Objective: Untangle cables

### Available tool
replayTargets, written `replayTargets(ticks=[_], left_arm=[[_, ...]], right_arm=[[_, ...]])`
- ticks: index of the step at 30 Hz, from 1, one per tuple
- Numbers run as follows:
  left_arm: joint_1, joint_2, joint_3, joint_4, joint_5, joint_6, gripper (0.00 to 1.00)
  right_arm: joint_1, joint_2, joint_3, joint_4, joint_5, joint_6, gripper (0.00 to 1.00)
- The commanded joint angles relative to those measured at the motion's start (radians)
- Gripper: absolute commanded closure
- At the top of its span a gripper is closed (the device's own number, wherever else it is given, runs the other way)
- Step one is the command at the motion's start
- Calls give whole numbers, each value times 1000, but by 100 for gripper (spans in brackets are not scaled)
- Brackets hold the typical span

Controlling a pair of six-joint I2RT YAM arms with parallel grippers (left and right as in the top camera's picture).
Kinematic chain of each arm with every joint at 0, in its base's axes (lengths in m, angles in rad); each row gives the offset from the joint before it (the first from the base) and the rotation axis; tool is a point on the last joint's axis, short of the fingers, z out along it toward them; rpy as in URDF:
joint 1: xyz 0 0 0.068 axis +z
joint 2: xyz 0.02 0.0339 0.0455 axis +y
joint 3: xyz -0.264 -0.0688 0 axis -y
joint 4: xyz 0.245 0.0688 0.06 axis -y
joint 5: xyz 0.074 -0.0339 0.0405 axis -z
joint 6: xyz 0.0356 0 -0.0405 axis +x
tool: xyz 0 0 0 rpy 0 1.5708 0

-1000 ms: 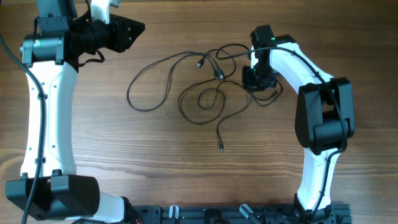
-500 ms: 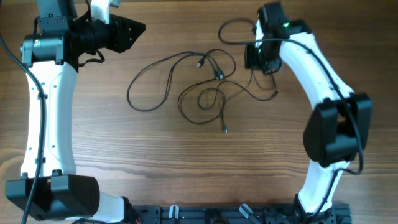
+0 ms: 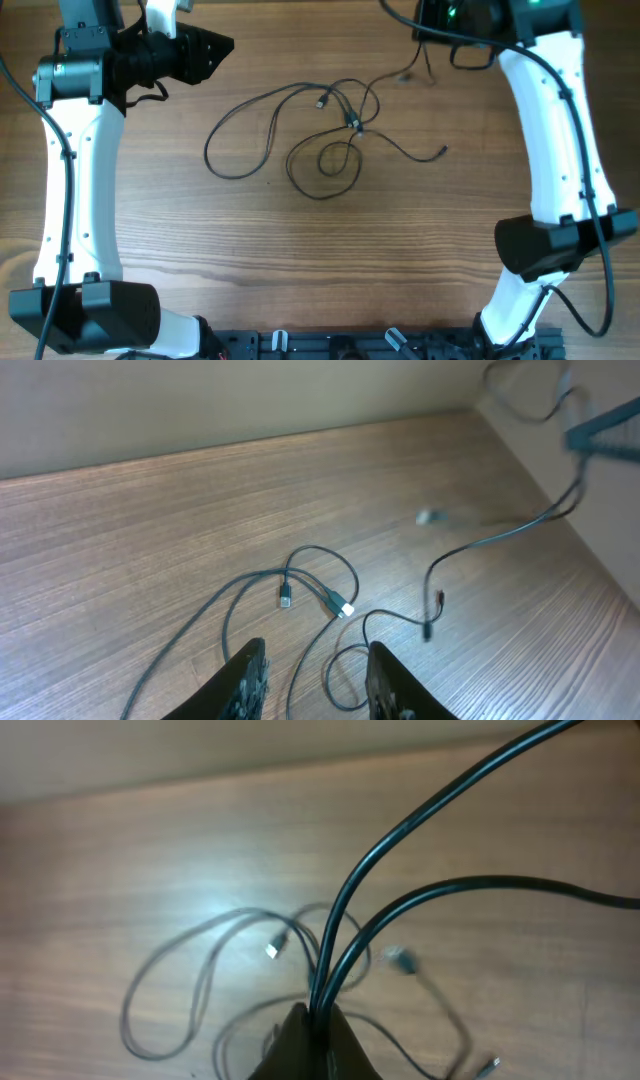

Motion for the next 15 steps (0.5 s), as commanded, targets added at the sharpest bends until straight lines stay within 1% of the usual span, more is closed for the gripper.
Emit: replayTargets(ticks=[1,4,6,10,13,15], left_arm=[[-4,8,-2,-2,15,8,66],[-4,8,-2,-2,15,8,66],[-4,8,-2,-1,15,8,65],[-4,8,-2,0,15,8,65],[-4,8,-2,3,15,8,65],[-4,8,-2,8,15,8,64]], right_arm=[[0,-31,116,-26,87,23,95],[0,-31,168,-47,161,26,95],[0,-31,200,-53,278,54,95],[-3,-31,222,-34,459,49,95],[-28,-31,222,-20,532,50,95],[-68,-31,222,-3,533,53,95]])
